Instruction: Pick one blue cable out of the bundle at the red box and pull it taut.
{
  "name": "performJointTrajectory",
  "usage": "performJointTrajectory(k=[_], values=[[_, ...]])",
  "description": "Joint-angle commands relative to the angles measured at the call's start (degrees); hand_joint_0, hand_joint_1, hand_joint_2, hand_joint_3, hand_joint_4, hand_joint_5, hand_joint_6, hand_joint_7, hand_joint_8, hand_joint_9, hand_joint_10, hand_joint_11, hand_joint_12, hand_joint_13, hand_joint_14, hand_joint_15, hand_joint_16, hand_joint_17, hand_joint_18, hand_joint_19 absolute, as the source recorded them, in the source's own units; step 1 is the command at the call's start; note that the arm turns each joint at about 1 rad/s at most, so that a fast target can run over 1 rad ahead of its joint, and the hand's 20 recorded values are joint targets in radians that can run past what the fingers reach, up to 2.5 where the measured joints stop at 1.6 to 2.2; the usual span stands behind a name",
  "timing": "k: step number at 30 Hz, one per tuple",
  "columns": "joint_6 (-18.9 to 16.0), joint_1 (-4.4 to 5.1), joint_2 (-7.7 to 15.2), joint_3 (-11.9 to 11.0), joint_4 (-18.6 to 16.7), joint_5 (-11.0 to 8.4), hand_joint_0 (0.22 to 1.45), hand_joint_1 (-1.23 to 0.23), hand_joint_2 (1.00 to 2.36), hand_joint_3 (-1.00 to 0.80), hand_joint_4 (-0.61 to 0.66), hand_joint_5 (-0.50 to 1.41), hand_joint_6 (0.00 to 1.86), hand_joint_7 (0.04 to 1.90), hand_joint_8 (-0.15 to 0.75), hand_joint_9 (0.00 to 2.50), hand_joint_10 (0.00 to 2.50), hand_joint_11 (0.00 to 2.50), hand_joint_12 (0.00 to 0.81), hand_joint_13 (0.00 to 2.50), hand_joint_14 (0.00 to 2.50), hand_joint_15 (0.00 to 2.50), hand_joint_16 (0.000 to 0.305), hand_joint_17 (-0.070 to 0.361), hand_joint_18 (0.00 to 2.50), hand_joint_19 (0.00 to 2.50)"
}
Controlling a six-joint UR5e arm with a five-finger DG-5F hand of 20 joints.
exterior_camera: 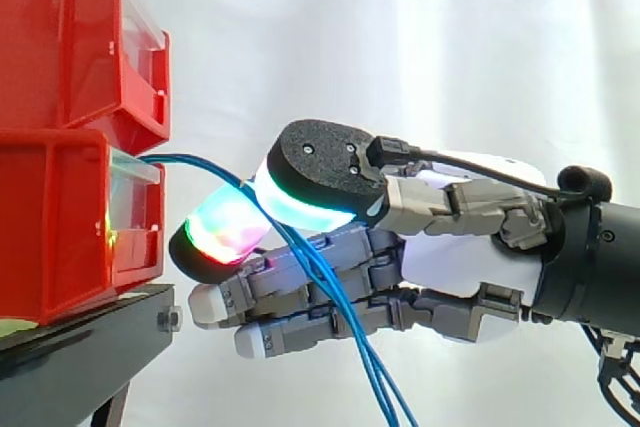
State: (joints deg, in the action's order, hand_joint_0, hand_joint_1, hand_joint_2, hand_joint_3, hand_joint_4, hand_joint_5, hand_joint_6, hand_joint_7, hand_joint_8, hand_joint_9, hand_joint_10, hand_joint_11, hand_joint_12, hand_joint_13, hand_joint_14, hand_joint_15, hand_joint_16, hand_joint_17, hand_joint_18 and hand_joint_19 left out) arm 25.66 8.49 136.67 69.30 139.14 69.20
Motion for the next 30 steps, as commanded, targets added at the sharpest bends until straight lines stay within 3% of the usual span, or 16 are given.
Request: performJointTrajectory(k=[1,8,13,19,23,30], values=[[0.0,0.04,0.0,-0.22,0.34,-0.21,0.55,-0.74,1.0,-0.5,0.25,-0.07,0.5,1.19,0.347,0.69,0.01,0.25,0.425,0.47,0.0,0.08,0.057,0.129,0.46,0.22],[0.26,0.04,-0.08,-1.1,0.61,-0.38,0.56,-0.72,1.0,-0.48,0.21,-0.06,0.5,1.2,0.343,0.75,0.01,0.26,0.418,0.5,0.0,0.09,0.056,0.126,0.5,0.23],[0.44,0.04,-0.08,-1.8,1.22,-0.38,0.59,-0.74,1.01,-0.39,0.11,-0.05,0.5,1.41,0.342,0.75,0.01,0.3,0.414,0.51,0.0,0.1,0.055,0.123,0.52,0.24],[0.44,0.04,-0.08,-2.59,2.1,-0.38,0.58,-0.75,1.01,-0.3,0.14,-0.13,0.68,1.14,0.35,0.72,0.01,0.35,0.422,0.5,0.0,0.11,0.056,0.125,0.53,0.24],[0.44,0.04,0.0,-2.59,2.1,-0.38,0.57,-0.76,1.01,-0.4,0.18,-0.14,0.7,1.04,0.349,0.71,0.01,0.36,0.426,0.5,0.0,0.12,0.056,0.127,0.53,0.25],[0.44,0.04,-0.08,-2.59,1.92,-0.38,0.54,-0.71,1.0,-0.5,0.22,-0.09,0.56,1.22,0.359,0.73,0.01,0.36,0.431,0.5,0.0,0.11,0.058,0.13,0.53,0.25]])
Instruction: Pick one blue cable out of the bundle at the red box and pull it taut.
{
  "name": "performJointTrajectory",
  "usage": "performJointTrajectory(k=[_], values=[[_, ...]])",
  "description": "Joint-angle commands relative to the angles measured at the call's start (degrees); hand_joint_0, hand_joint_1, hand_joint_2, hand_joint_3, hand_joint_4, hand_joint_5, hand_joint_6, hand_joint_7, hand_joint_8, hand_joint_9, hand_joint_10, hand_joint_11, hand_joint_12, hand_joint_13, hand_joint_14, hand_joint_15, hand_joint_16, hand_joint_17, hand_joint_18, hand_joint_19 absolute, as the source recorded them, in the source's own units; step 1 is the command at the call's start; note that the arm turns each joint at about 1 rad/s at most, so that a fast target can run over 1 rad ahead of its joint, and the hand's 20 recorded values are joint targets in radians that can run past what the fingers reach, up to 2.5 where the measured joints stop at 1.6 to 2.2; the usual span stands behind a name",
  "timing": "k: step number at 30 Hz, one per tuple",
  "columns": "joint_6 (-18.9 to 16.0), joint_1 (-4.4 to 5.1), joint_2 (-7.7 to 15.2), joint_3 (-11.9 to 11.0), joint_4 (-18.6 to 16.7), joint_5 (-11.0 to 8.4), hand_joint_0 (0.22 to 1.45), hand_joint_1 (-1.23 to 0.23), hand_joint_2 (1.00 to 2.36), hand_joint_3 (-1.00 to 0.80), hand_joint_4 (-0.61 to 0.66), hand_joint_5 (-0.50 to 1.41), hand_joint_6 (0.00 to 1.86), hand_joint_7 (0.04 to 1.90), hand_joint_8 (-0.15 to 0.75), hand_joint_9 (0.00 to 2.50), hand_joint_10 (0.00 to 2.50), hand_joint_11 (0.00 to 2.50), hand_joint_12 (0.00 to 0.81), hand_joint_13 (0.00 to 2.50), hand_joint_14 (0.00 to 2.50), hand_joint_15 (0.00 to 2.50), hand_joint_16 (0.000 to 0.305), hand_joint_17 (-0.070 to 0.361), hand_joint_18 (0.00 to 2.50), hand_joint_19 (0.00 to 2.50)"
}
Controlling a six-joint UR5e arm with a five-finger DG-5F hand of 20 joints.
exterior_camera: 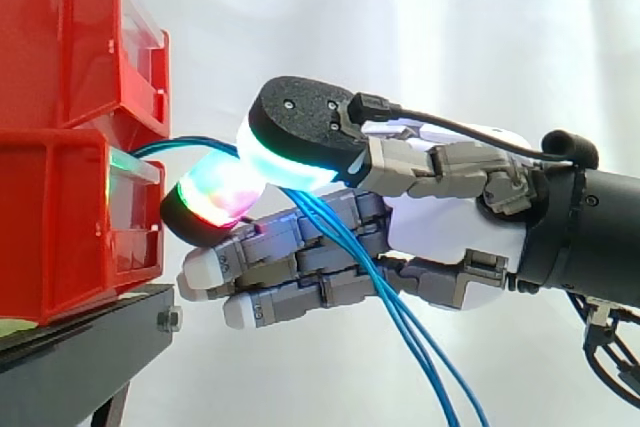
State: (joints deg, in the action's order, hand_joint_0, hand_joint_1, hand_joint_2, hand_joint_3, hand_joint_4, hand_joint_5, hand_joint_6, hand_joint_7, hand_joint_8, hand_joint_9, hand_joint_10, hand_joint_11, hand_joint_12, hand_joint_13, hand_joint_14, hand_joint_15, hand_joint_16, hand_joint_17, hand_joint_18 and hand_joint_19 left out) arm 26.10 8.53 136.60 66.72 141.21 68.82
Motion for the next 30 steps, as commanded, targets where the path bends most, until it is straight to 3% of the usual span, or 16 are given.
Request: performJointTrajectory(k=[1,10,20,30], values=[[0.0,0.0,-0.02,-0.02,-0.15,0.0,0.54,-0.71,1.0,-0.5,0.22,-0.09,0.56,1.23,0.358,0.73,0.01,0.36,0.431,0.5,0.0,0.11,0.058,0.129,0.53,0.26],[0.0,0.0,0.07,-0.1,-0.15,0.0,0.55,-0.66,1.0,-0.47,0.19,-0.06,0.5,1.34,0.348,0.79,0.01,0.35,0.424,0.52,0.0,0.11,0.056,0.127,0.54,0.26],[0.0,0.0,-0.02,-0.02,0.11,0.0,0.59,-0.64,1.01,-0.42,0.19,-0.04,0.5,1.31,0.328,0.85,0.01,0.35,0.413,0.55,0.0,0.11,0.054,0.122,0.56,0.27],[0.0,0.0,-0.02,-0.02,0.11,0.0,0.6,-0.71,1.02,-0.27,0.21,-0.05,0.5,1.38,0.343,0.85,0.01,0.4,0.416,0.57,0.0,0.13,0.054,0.121,0.59,0.28]])
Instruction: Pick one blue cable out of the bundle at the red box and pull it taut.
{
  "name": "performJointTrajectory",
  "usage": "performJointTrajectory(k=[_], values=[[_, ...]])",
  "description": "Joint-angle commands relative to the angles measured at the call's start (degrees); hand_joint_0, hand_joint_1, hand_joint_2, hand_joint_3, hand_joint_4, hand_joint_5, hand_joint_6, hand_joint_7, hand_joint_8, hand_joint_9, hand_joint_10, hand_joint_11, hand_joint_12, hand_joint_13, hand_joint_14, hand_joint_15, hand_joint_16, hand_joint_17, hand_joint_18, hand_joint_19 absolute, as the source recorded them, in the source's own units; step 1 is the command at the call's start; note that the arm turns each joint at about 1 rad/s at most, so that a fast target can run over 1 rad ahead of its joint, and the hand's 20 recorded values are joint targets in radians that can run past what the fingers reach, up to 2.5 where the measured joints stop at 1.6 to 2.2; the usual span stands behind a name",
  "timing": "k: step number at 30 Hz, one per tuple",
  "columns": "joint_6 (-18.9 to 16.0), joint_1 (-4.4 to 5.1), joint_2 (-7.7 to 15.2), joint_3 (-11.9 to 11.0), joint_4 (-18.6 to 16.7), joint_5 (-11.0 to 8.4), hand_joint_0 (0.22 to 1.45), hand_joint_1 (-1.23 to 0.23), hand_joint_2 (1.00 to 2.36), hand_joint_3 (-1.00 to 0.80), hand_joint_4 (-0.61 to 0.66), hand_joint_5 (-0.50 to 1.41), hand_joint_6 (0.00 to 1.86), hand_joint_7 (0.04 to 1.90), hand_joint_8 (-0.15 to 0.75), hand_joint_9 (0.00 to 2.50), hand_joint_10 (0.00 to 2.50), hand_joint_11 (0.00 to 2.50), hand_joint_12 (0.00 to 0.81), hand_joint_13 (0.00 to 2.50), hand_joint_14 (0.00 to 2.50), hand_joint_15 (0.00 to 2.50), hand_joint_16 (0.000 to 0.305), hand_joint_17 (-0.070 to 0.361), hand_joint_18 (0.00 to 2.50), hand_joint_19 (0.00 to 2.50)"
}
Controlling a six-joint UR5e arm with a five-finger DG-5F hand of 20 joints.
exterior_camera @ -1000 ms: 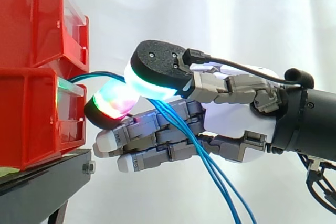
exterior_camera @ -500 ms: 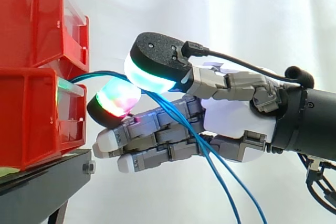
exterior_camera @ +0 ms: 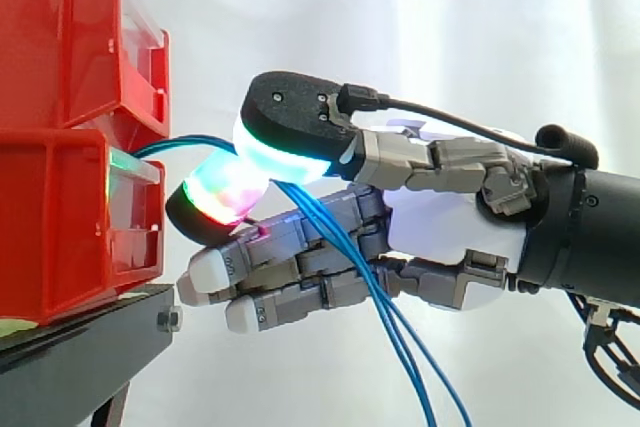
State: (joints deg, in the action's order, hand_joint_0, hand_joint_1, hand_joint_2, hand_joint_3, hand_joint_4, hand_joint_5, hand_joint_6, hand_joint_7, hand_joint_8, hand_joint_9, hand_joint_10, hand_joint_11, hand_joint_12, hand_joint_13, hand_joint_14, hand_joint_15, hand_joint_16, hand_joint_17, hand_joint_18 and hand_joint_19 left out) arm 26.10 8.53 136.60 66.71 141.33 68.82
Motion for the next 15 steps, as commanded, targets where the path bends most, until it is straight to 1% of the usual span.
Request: performJointTrajectory(k=[1,3,5,8,9,10,11,15], values=[[0.0,0.0,0.07,0.0,0.09,0.0,0.6,-0.72,1.02,-0.27,0.22,-0.05,0.5,1.38,0.344,0.85,0.01,0.4,0.416,0.57,0.0,0.13,0.054,0.121,0.59,0.27],[0.0,0.0,-0.02,0.0,0.27,0.0,0.59,-0.77,1.02,-0.23,0.23,-0.07,0.54,1.32,0.35,0.84,0.01,0.45,0.421,0.57,0.0,0.14,0.054,0.122,0.6,0.28],[0.0,0.0,0.07,0.0,0.27,0.0,0.59,-0.78,1.02,-0.22,0.23,-0.08,0.56,1.27,0.351,0.83,0.01,0.47,0.423,0.56,0.01,0.13,0.054,0.123,0.6,0.28],[-0.09,0.0,-0.02,0.0,0.35,0.0,0.59,-0.8,1.02,-0.21,0.22,-0.09,0.59,1.25,0.352,0.83,0.01,0.55,0.426,0.56,0.0,0.14,0.055,0.123,0.6,0.28],[-0.18,0.09,-0.02,0.0,0.53,0.0,0.59,-0.82,1.02,-0.21,0.23,-0.12,0.66,1.15,0.35,0.83,0.01,0.59,0.427,0.55,0.0,0.14,0.055,0.124,0.6,0.28],[-0.26,0.09,-0.02,0.0,0.88,0.0,0.59,-0.83,1.02,-0.2,0.21,-0.12,0.68,1.15,0.353,0.83,0.02,0.61,0.428,0.55,0.0,0.14,0.055,0.124,0.6,0.27],[-0.44,0.18,-0.02,0.0,1.14,0.0,0.6,-0.85,1.02,-0.19,0.22,-0.14,0.74,1.1,0.355,0.83,0.02,0.64,0.429,0.55,0.0,0.14,0.055,0.124,0.61,0.27],[-1.05,0.35,-0.02,0.0,2.11,0.0,0.6,-0.85,1.02,-0.18,0.22,-0.15,0.76,1.11,0.354,0.83,0.01,0.66,0.429,0.54,0.0,0.14,0.055,0.125,0.6,0.27]])
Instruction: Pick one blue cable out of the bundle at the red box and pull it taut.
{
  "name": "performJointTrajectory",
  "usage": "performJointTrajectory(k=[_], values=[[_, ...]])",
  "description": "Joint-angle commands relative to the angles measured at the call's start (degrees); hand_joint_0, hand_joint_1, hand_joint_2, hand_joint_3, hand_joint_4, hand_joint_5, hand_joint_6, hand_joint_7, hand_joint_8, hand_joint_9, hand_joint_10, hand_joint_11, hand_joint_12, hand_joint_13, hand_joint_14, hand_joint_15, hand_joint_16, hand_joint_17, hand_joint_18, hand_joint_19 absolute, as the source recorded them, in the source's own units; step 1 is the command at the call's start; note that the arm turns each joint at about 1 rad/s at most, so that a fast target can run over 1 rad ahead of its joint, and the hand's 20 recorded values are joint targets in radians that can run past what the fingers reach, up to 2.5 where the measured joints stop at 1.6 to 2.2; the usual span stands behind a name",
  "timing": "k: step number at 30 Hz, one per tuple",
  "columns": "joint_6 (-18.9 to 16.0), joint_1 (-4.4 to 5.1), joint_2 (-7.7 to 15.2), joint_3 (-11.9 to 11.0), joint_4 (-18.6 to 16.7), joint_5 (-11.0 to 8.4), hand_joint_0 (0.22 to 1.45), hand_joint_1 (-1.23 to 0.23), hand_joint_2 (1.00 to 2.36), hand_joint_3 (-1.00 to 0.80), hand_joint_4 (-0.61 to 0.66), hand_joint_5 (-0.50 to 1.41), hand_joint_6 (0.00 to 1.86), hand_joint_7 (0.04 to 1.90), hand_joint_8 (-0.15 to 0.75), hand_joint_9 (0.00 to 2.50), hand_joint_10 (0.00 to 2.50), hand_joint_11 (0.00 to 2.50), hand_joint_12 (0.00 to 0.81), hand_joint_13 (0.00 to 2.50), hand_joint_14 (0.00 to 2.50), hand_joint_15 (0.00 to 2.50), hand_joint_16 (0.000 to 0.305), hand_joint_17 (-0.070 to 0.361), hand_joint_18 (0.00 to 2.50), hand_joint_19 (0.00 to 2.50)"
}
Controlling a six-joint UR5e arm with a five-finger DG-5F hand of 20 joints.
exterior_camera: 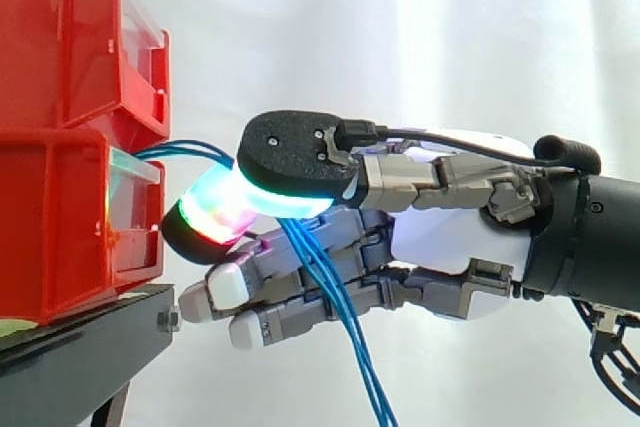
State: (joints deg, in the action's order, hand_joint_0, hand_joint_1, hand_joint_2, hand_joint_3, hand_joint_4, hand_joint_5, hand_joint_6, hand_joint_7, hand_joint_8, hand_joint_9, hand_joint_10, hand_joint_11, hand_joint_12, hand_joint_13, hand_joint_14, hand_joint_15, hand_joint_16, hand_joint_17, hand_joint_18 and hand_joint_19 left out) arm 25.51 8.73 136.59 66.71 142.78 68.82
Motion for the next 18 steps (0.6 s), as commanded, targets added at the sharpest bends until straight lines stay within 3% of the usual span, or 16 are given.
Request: performJointTrajectory(k=[1,10,18], values=[[-0.72,0.14,0.0,0.0,0.92,0.09,0.6,-0.86,1.02,-0.18,0.22,-0.15,0.76,1.11,0.353,0.83,0.01,0.66,0.43,0.54,0.0,0.14,0.055,0.125,0.6,0.28],[-2.22,0.32,0.0,0.0,1.8,0.09,0.61,-0.87,1.02,-0.23,0.21,-0.17,0.8,1.05,0.352,0.8,0.02,0.66,0.428,0.53,0.0,0.14,0.056,0.126,0.6,0.27],[-4.33,0.76,-0.09,0.0,2.59,0.0,0.65,-0.92,1.01,-0.38,0.21,-0.18,0.83,1.01,0.347,0.78,0.02,0.66,0.426,0.52,0.01,0.13,0.056,0.125,0.6,0.26]])
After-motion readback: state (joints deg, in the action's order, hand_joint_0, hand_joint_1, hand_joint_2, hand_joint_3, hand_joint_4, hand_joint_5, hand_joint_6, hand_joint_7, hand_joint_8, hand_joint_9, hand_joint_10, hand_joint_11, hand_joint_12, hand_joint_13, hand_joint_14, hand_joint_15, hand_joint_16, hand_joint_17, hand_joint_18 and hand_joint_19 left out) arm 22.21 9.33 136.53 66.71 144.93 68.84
